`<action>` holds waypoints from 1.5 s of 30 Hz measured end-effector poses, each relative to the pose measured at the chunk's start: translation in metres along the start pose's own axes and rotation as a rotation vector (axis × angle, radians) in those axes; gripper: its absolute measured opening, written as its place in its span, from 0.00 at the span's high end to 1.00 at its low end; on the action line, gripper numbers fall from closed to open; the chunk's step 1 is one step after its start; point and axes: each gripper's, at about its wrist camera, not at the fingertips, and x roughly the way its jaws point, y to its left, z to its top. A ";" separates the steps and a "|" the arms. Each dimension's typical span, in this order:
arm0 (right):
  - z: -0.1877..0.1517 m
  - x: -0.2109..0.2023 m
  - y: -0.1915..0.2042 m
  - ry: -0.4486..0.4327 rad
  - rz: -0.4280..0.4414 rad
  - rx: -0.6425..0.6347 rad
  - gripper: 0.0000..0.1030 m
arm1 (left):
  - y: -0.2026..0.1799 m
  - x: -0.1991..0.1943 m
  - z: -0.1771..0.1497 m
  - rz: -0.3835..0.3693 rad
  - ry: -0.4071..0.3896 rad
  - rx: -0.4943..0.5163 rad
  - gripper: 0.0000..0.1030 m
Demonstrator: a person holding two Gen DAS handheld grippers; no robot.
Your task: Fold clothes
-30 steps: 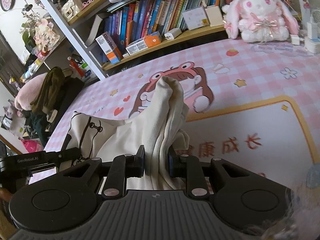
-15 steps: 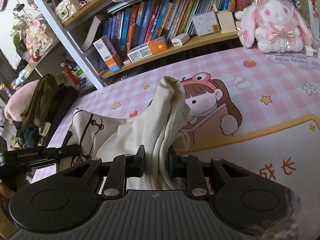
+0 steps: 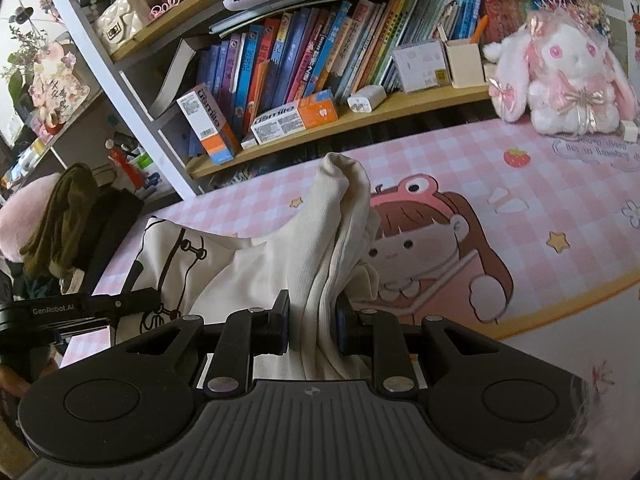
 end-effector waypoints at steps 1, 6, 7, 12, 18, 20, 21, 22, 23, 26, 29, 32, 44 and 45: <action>0.003 0.002 0.001 -0.003 -0.002 -0.002 0.81 | 0.001 0.001 0.004 -0.003 -0.001 0.002 0.83; 0.018 0.011 0.004 -0.018 -0.007 -0.019 0.81 | 0.004 0.009 0.022 -0.015 -0.009 0.010 0.83; 0.022 0.013 0.004 -0.023 -0.007 -0.023 0.81 | 0.004 0.012 0.025 -0.016 -0.010 0.010 0.83; 0.042 0.023 0.003 -0.043 -0.008 -0.043 0.81 | 0.002 0.025 0.043 -0.014 -0.024 0.018 0.83; 0.067 0.042 -0.006 -0.054 0.000 -0.077 0.81 | 0.001 0.045 0.062 0.005 -0.041 0.005 0.83; 0.075 0.050 -0.010 -0.053 0.005 -0.085 0.81 | 0.001 0.054 0.068 0.012 -0.041 0.004 0.83; 0.079 0.054 -0.012 -0.053 0.008 -0.090 0.81 | 0.001 0.058 0.071 0.016 -0.041 0.004 0.83; 0.082 0.058 -0.014 -0.053 0.009 -0.095 0.81 | 0.001 0.062 0.074 0.019 -0.042 0.004 0.83; 0.085 0.062 -0.016 -0.053 0.010 -0.099 0.81 | 0.001 0.067 0.077 0.022 -0.043 0.005 0.83; 0.095 0.073 -0.023 -0.054 0.014 -0.106 0.81 | 0.000 0.078 0.085 0.030 -0.048 0.007 0.83; 0.104 0.083 -0.029 -0.057 0.019 -0.106 0.81 | 0.001 0.089 0.091 0.034 -0.053 0.009 0.83; 0.112 0.094 -0.036 -0.063 0.022 -0.105 0.81 | 0.003 0.101 0.098 0.039 -0.060 0.006 0.83; 0.141 0.139 -0.066 -0.082 0.059 -0.072 0.81 | 0.027 0.140 0.123 0.015 -0.099 -0.057 0.83; 0.143 0.143 -0.069 -0.084 0.067 -0.066 0.81 | 0.031 0.142 0.124 0.014 -0.102 -0.073 0.83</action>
